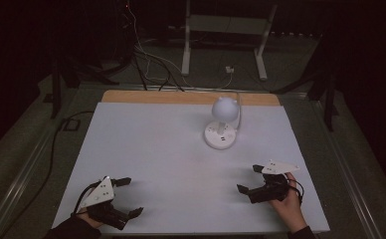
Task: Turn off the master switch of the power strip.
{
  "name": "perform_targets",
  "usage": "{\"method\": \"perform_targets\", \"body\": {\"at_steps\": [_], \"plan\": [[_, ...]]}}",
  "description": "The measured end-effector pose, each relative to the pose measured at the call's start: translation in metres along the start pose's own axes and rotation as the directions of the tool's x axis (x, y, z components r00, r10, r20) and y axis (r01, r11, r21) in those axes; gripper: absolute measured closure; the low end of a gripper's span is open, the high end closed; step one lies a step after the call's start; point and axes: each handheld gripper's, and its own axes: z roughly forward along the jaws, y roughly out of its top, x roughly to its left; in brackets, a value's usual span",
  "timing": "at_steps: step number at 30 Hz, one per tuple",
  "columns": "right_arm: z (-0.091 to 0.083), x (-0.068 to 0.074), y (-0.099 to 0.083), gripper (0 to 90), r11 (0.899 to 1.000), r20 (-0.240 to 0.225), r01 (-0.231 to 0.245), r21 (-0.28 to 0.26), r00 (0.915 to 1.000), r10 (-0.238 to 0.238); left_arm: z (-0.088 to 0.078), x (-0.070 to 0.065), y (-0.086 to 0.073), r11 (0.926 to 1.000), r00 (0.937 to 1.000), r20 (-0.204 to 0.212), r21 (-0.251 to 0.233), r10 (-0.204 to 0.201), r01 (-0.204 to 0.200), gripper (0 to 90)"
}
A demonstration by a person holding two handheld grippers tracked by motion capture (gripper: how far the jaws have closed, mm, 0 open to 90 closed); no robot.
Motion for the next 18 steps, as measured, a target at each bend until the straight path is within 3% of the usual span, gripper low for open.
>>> {"method": "perform_targets", "body": {"at_steps": [7,13,18], "plan": [[-0.007,-0.001,-0.016,2.2,1.000,0.024,-0.012,0.026,0.9996,0.011,0.000,0.000,0.000,1.0000,1.0000,0.000,0.001,0.000,0.000,0.3],[-0.015,-0.004,-0.027,2.2,1.000,0.036,-0.024,0.004,0.9991,0.024,0.000,0.000,0.000,1.0000,1.0000,0.000,0.002,0.001,-0.001,0.3],[-0.017,-0.003,-0.036,2.2,1.000,0.044,-0.004,0.019,0.9990,0.003,0.000,0.000,0.000,1.0000,1.0000,0.000,0.002,0.000,0.000,0.2]]}}
